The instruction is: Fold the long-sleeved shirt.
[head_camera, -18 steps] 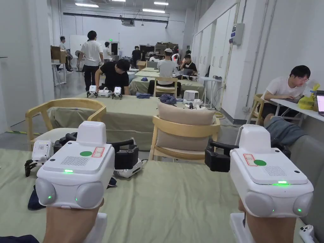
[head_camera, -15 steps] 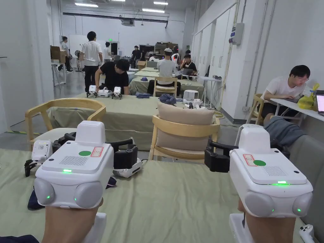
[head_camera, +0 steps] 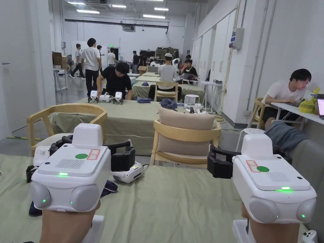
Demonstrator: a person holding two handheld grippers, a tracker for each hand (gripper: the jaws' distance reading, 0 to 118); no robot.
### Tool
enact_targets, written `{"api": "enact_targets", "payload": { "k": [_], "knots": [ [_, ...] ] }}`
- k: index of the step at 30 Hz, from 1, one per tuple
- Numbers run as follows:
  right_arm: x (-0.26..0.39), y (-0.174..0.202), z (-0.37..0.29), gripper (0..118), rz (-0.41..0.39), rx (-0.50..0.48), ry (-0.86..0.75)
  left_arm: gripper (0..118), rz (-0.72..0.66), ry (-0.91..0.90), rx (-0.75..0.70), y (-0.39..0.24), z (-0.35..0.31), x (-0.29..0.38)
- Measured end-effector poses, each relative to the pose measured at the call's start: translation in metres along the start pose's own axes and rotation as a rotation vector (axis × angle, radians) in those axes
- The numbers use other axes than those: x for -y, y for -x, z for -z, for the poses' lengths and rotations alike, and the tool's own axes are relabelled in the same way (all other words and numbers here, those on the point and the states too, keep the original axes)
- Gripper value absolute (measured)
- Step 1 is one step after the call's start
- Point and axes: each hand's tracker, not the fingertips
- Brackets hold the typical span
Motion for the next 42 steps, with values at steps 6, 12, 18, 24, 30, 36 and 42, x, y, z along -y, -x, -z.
{"api": "enact_targets", "payload": {
  "k": [6, 12, 18, 24, 30, 36, 42],
  "knots": [
    [-0.002, -0.002, 0.001, 118, 0.003, 0.001, -0.006, 111, 0.011, 0.005, -0.008, -0.002, 0.002, -0.004],
    [-0.004, -0.002, 0.001, 118, -0.002, -0.004, -0.006, 111, -0.012, 0.005, -0.003, 0.002, 0.003, -0.003],
    [-0.006, 0.001, -0.002, 118, -0.01, -0.011, -0.012, 111, -0.033, 0.012, 0.0, 0.003, 0.001, -0.002],
    [-0.007, 0.0, -0.004, 118, -0.004, -0.016, -0.01, 111, -0.03, 0.005, -0.006, 0.009, 0.0, -0.006],
    [-0.006, -0.002, -0.004, 118, 0.011, -0.02, -0.005, 111, -0.019, -0.024, -0.022, 0.011, -0.005, -0.007],
    [-0.007, -0.002, -0.005, 118, 0.0, -0.015, -0.016, 111, -0.021, -0.027, -0.017, 0.012, -0.007, -0.005],
    [-0.008, -0.001, -0.005, 118, -0.004, -0.013, -0.018, 111, -0.01, -0.028, -0.022, 0.012, -0.009, -0.005]
  ]
}}
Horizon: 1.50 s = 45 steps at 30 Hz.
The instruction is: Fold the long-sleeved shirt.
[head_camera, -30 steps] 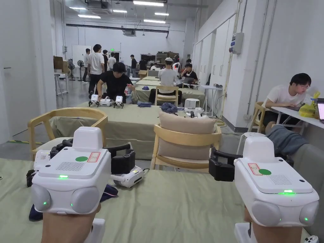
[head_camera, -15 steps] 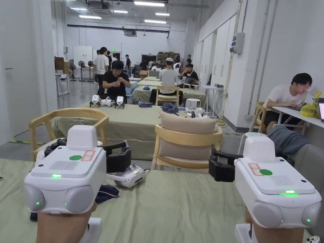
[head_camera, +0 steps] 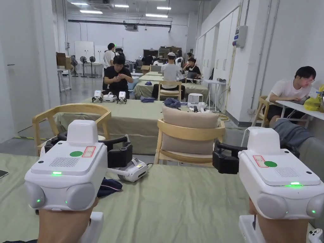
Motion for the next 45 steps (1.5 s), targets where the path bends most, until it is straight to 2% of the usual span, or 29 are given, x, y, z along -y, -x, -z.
{"api": "enact_targets", "payload": {
  "k": [13, 25, 35, 37, 38, 39, 40, 41, 42, 43, 45],
  "knots": [
    [0.0, 0.006, -0.001, 118, -0.023, 0.003, -0.001, 111, 0.008, -0.004, -0.004, 0.003, -0.001, -0.002],
    [-0.001, 0.003, -0.001, 118, 0.007, 0.012, 0.001, 111, 0.012, -0.02, -0.003, 0.0, -0.003, 0.0],
    [-0.001, 0.002, -0.004, 118, -0.016, 0.025, -0.03, 111, 0.013, -0.032, -0.006, -0.003, -0.002, -0.002],
    [0.0, 0.003, -0.004, 118, -0.021, 0.029, -0.031, 110, 0.008, -0.032, -0.007, -0.003, -0.002, -0.001],
    [0.001, 0.003, -0.005, 116, -0.021, 0.024, -0.032, 104, 0.015, -0.039, -0.004, -0.003, -0.004, 0.001],
    [0.003, 0.003, -0.007, 107, -0.023, 0.007, -0.039, 86, 0.026, -0.057, 0.007, -0.003, -0.006, 0.003],
    [0.003, 0.004, -0.008, 77, -0.028, -0.009, -0.039, 53, 0.069, -0.062, 0.025, -0.005, -0.006, 0.004],
    [0.004, 0.004, -0.007, 1, -0.023, -0.029, -0.04, 8, 0.106, -0.044, 0.033, -0.007, -0.003, 0.006],
    [0.005, 0.006, -0.005, 0, -0.028, -0.003, -0.034, 4, 0.106, -0.075, -0.022, -0.009, -0.006, 0.006],
    [0.009, 0.016, -0.005, 0, -0.03, 0.031, -0.039, 3, 0.099, -0.054, 0.007, -0.009, -0.008, 0.007],
    [0.01, 0.011, -0.007, 0, -0.022, -0.006, -0.051, 3, 0.051, -0.049, 0.037, -0.004, -0.012, 0.006]
  ]
}}
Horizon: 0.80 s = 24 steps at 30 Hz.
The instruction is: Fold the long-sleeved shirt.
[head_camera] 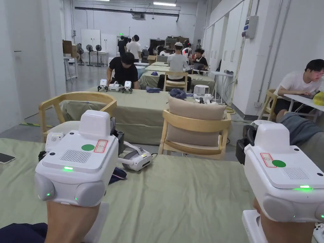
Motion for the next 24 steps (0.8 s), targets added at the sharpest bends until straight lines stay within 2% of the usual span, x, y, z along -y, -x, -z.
{"api": "enact_targets", "payload": {
  "k": [6, 10, 13, 17, 20, 24],
  "knots": [
    [0.007, 0.008, 0.002, 0, -0.012, -0.01, 0.018, 3, -0.008, 0.032, -0.027, 0.001, 0.009, 0.014],
    [0.02, 0.037, 0.003, 0, 0.005, -0.09, 0.041, 3, -0.007, 0.068, -0.057, 0.016, 0.007, 0.037],
    [0.035, 0.084, 0.0, 0, 0.018, -0.223, 0.06, 3, -0.023, 0.141, -0.122, 0.042, 0.005, 0.066],
    [0.063, 0.17, -0.012, 0, 0.012, -0.417, 0.102, 3, -0.048, 0.269, -0.239, 0.098, -0.009, 0.117],
    [0.09, 0.226, -0.023, 0, 0.034, -0.526, 0.152, 3, -0.064, 0.379, -0.343, 0.145, -0.022, 0.158],
    [0.123, 0.281, -0.031, 0, 0.058, -0.615, 0.251, 3, -0.11, 0.539, -0.456, 0.204, -0.03, 0.217]
  ]
}}
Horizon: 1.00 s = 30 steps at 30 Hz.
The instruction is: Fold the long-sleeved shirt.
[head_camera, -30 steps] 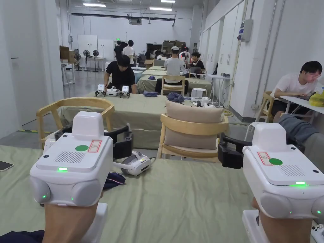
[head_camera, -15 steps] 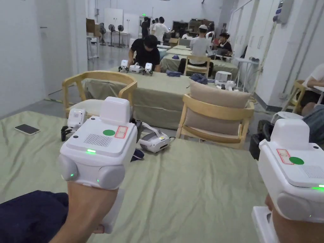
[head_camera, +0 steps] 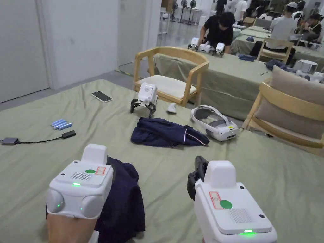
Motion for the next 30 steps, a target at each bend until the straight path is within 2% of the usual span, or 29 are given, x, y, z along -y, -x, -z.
{"api": "enact_targets", "payload": {
  "k": [1, 2, 3, 5, 6, 7, 8, 11, 14, 16, 17, 18, 19, 20, 22, 26, 30],
  "knots": [
    [0.006, 0.008, 0.006, 0, -0.013, -0.012, 0.014, 3, -0.027, 0.031, -0.003, 0.009, 0.008, 0.007],
    [0.013, 0.015, 0.013, 0, -0.018, -0.024, 0.026, 11, -0.064, 0.056, 0.006, 0.019, 0.02, 0.013],
    [0.019, 0.021, 0.02, 0, -0.017, -0.044, 0.049, 31, -0.074, 0.084, 0.003, 0.023, 0.029, 0.017],
    [0.03, 0.029, 0.038, 0, -0.019, -0.06, 0.083, 111, -0.032, 0.12, -0.045, 0.027, 0.051, 0.026],
    [0.034, 0.033, 0.044, 0, -0.024, -0.073, 0.1, 106, -0.041, 0.174, -0.031, 0.028, 0.064, 0.029],
    [0.039, 0.035, 0.05, 0, -0.028, -0.083, 0.11, 105, -0.052, 0.111, 0.003, 0.03, 0.059, 0.022],
    [0.044, 0.038, 0.057, 0, -0.031, -0.086, 0.126, 110, -0.056, 0.153, 0.04, 0.029, 0.072, 0.027],
    [0.057, 0.041, 0.07, 0, -0.034, -0.104, 0.167, 111, -0.126, 0.408, -0.008, 0.029, 0.118, 0.048],
    [0.068, 0.043, 0.078, 0, -0.042, -0.114, 0.197, 109, -0.091, 0.535, -0.033, 0.022, 0.165, 0.076],
    [0.077, 0.039, 0.087, 0, -0.039, -0.127, 0.224, 109, -0.193, 0.684, 0.044, 0.031, 0.182, 0.094],
    [0.079, 0.035, 0.088, 0, -0.001, -0.15, 0.259, 105, -0.235, 0.678, 0.078, 0.035, 0.182, 0.098],
    [0.081, 0.033, 0.087, 0, 0.004, -0.15, 0.26, 94, -0.163, 0.609, 0.045, 0.035, 0.176, 0.088],
    [0.082, 0.031, 0.085, 0, -0.008, -0.141, 0.252, 73, -0.154, 0.642, 0.046, 0.032, 0.171, 0.081],
    [0.08, 0.029, 0.082, 0, -0.019, -0.127, 0.247, 34, -0.145, 0.592, 0.041, 0.033, 0.161, 0.076],
    [0.078, 0.021, 0.079, 0, -0.011, -0.121, 0.25, 25, -0.139, 0.447, 0.026, 0.038, 0.145, 0.062],
    [0.072, -0.009, 0.064, 0, 0.014, -0.098, 0.221, 24, -0.143, 0.439, 0.122, 0.028, 0.098, 0.04],
    [0.042, -0.04, 0.025, 0, 0.005, -0.037, 0.144, 24, -0.132, 0.238, 0.208, -0.006, 0.027, -0.011]
  ]
}}
